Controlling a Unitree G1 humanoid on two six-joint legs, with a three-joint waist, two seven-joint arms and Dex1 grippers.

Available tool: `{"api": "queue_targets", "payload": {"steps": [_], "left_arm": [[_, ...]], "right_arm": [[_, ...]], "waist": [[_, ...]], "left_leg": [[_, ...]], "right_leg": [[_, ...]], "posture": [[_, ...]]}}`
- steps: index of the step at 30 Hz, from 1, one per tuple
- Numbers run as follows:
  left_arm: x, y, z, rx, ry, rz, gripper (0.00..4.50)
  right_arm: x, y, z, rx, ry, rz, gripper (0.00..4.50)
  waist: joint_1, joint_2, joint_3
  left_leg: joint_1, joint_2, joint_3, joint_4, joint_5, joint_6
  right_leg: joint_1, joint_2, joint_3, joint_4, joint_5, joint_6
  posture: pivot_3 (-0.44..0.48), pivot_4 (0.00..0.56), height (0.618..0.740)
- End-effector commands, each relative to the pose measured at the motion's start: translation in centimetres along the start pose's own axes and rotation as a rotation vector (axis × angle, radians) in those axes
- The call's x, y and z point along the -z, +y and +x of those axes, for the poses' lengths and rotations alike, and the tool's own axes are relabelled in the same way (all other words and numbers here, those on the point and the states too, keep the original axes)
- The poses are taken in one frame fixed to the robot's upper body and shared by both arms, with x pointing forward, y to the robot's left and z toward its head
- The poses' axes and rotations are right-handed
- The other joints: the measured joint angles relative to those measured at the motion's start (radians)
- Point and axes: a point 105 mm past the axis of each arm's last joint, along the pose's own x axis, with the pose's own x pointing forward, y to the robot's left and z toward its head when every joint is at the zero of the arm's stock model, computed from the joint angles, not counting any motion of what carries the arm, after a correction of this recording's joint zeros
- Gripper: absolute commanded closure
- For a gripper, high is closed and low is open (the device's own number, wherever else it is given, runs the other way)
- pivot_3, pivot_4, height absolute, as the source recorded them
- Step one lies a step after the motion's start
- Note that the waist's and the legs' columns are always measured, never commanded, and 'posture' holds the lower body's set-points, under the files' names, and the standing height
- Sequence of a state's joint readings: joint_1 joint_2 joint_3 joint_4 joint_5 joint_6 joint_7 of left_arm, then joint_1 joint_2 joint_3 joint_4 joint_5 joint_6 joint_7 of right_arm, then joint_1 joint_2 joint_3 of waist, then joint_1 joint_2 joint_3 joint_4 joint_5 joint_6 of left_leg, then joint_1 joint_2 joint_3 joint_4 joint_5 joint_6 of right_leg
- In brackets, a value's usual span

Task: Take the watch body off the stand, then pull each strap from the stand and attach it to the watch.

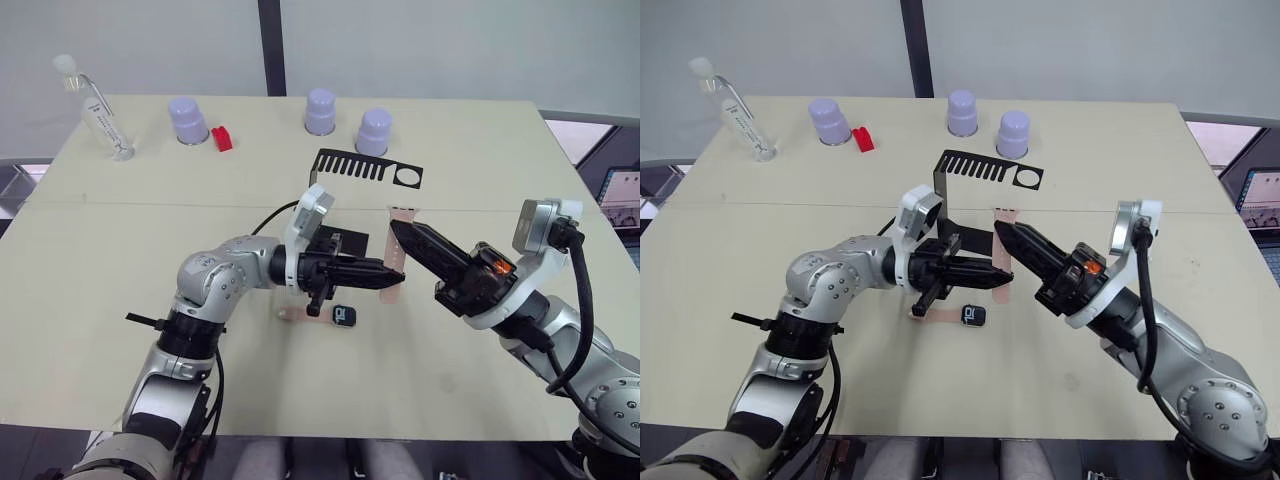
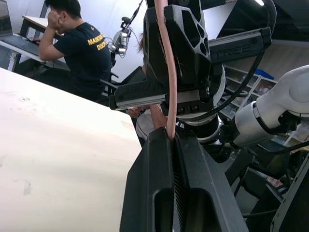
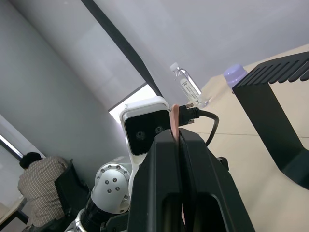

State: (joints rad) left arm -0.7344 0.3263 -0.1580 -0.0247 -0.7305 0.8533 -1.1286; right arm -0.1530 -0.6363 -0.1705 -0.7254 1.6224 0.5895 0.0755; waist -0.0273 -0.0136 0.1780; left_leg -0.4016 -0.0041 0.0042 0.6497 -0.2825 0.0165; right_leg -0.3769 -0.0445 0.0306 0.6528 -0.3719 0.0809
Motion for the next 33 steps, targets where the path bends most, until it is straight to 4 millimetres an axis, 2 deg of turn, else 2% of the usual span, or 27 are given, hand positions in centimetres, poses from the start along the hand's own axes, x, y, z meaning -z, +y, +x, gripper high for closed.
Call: {"api": "queue_targets", "payload": {"steps": [1, 4, 6, 10, 14, 21, 25, 32, 33], "left_arm": [[0.2, -0.4, -1.1, -0.019, 0.102, 0.138, 2.6], [2.1, 0.8, -3.1, -0.148, 0.282, 0.271, 0.96], [3.9, 1.5, -4.0, -0.211, 0.394, 0.339, 0.25], [6.6, 2.7, -4.3, -0.301, 0.513, 0.442, 0.25], [7.9, 3.5, -4.4, -0.359, 0.551, 0.458, 0.25], [9.0, 5.2, -3.9, -0.435, 0.575, 0.501, 0.25], [9.5, 5.2, -2.9, -0.418, 0.558, 0.483, 0.25], [10.0, 5.0, -2.6, -0.402, 0.565, 0.473, 0.25], [10.1, 5.0, -2.6, -0.396, 0.571, 0.471, 0.45]], "right_arm": [[-0.4, 1.2, -0.5, -0.032, 0.053, -0.083, 4.5], [0.9, 1.1, -2.0, -0.01, 0.248, -0.196, 4.5], [2.4, 0.6, -3.6, 0.018, 0.411, -0.278, 4.5], [3.8, -0.3, -5.7, 0.036, 0.608, -0.382, 4.5], [4.5, -1.0, -6.7, 0.032, 0.696, -0.451, 4.5], [5.2, -1.6, -7.1, 0.022, 0.732, -0.499, 4.5], [5.4, -1.9, -7.1, 0.03, 0.724, -0.504, 4.5], [5.4, -2.0, -7.2, 0.05, 0.711, -0.503, 4.5], [5.4, -2.0, -7.2, 0.051, 0.71, -0.502, 4.5]], "waist": [[0.001, 0.0, 0.0], [0.002, 0.0, 0.0], [0.004, 0.0, 0.0], [0.016, 0.0, 0.0], [0.027, 0.0, 0.0], [0.029, 0.0, 0.0], [0.029, 0.0, 0.0], [0.028, 0.0, 0.0], [0.029, 0.0, 0.0]], "left_leg": [[0.0, 0.0, 0.0, 0.0, 0.0, 0.0], [0.0, 0.0, 0.0, -0.001, 0.0, 0.0], [0.0, 0.0, 0.0, -0.001, 0.0, 0.0], [-0.001, 0.0, 0.0, -0.001, -0.001, 0.002], [-0.002, 0.0, 0.0, 0.001, -0.001, 0.004], [-0.002, 0.0, 0.0, 0.0, -0.001, 0.004], [-0.002, 0.0, 0.0, 0.001, -0.001, 0.004], [-0.002, 0.0, 0.001, 0.002, -0.001, 0.003], [-0.002, 0.0, 0.001, 0.002, -0.001, 0.003]], "right_leg": [[0.0, 0.0, 0.0, 0.0, 0.0, 0.0], [0.0, 0.0, 0.0, -0.001, 0.0, 0.0], [0.0, 0.0, 0.0, -0.002, 0.0, 0.0], [0.002, -0.001, 0.0, -0.006, 0.0, 0.001], [0.001, -0.001, 0.0, -0.007, 0.002, 0.003], [0.001, -0.001, 0.0, -0.007, 0.002, 0.003], [0.001, -0.001, 0.0, -0.006, 0.002, 0.003], [0.001, 0.0, 0.0, -0.005, 0.002, 0.003], [0.001, 0.0, 0.0, -0.005, 0.002, 0.003]], "posture": [[0.0, 0.15, 0.74], [0.0, 0.15, 0.74], [0.0, 0.15, 0.74], [0.0, 0.15, 0.74], [0.0, 0.15, 0.74], [0.0, 0.15, 0.74], [0.0, 0.15, 0.74], [0.0, 0.15, 0.74], [0.0, 0.15, 0.74]]}}
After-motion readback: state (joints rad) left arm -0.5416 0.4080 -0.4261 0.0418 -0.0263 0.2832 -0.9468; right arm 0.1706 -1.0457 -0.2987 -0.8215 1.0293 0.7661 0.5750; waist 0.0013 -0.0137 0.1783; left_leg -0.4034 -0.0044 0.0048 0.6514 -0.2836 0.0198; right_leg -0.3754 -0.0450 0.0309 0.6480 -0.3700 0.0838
